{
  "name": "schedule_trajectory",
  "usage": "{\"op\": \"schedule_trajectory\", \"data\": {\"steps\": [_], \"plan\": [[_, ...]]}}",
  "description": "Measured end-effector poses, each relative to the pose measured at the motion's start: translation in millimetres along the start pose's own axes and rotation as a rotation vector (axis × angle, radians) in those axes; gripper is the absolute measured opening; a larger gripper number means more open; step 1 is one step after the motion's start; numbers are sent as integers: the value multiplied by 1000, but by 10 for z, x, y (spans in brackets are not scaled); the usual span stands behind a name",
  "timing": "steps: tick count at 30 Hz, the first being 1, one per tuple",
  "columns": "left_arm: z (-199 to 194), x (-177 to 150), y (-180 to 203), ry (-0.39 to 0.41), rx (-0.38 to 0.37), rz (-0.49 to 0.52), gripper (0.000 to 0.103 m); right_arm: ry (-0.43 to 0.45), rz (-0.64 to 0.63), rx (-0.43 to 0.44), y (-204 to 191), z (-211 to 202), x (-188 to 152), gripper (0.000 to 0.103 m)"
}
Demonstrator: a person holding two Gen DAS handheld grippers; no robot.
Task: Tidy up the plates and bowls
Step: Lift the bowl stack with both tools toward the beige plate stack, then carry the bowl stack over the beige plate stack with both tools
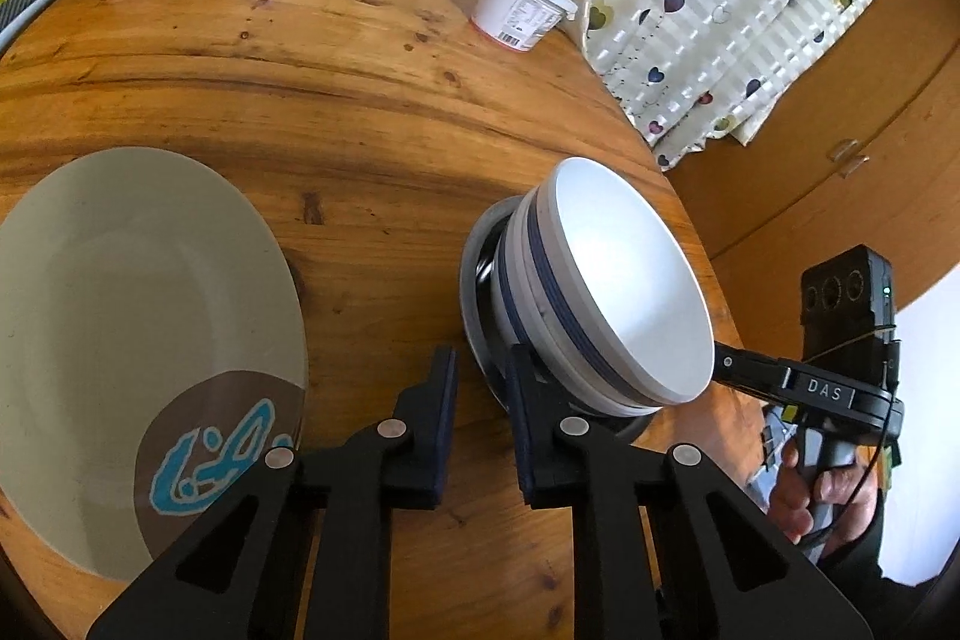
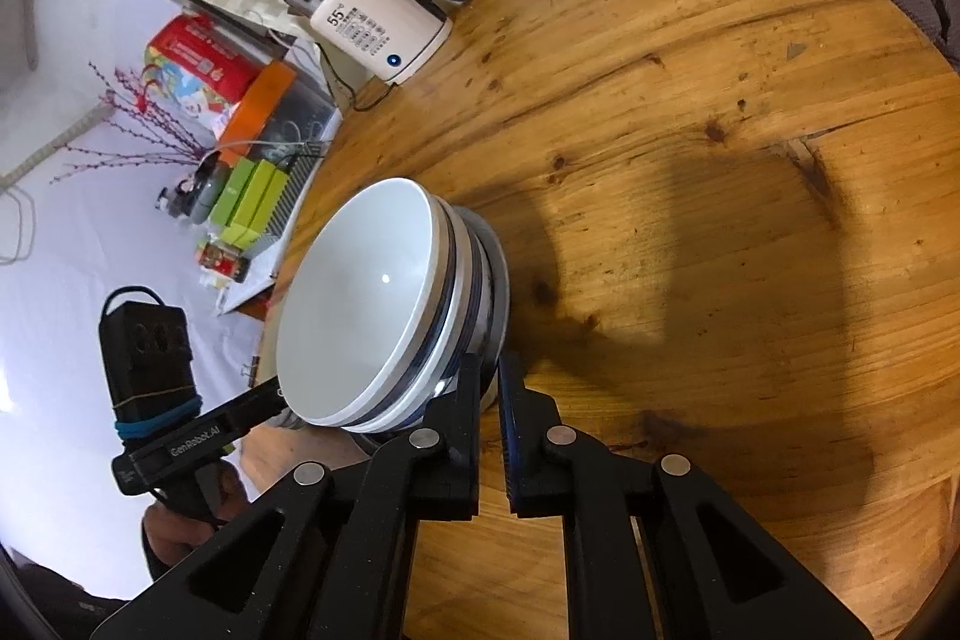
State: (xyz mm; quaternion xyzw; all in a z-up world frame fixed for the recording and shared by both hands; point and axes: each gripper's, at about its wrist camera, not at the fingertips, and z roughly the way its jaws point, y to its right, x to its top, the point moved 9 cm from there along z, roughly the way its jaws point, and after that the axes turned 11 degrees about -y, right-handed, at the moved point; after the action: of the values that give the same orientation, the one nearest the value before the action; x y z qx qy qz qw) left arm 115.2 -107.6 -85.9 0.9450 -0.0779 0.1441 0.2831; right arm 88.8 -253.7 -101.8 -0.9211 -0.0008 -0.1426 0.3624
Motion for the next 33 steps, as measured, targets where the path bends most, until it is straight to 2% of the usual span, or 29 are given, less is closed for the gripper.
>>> {"op": "schedule_trajectory", "data": {"steps": [5,7,14,16,33], "plan": [[17,-1,-42,-15,-72,-40,17,-1,21,38,16,3,18,9],[20,0,-32,-19,-97,-46,14,-1,26,47,18,3,22,9],[53,6,-38,-40,-168,-69,14,7,23,39,13,-8,35,8],[56,4,-27,-43,-190,-75,9,11,25,36,20,-12,41,8],[71,41,-14,-26,-164,-67,9,11,21,34,23,-39,48,8]]}}
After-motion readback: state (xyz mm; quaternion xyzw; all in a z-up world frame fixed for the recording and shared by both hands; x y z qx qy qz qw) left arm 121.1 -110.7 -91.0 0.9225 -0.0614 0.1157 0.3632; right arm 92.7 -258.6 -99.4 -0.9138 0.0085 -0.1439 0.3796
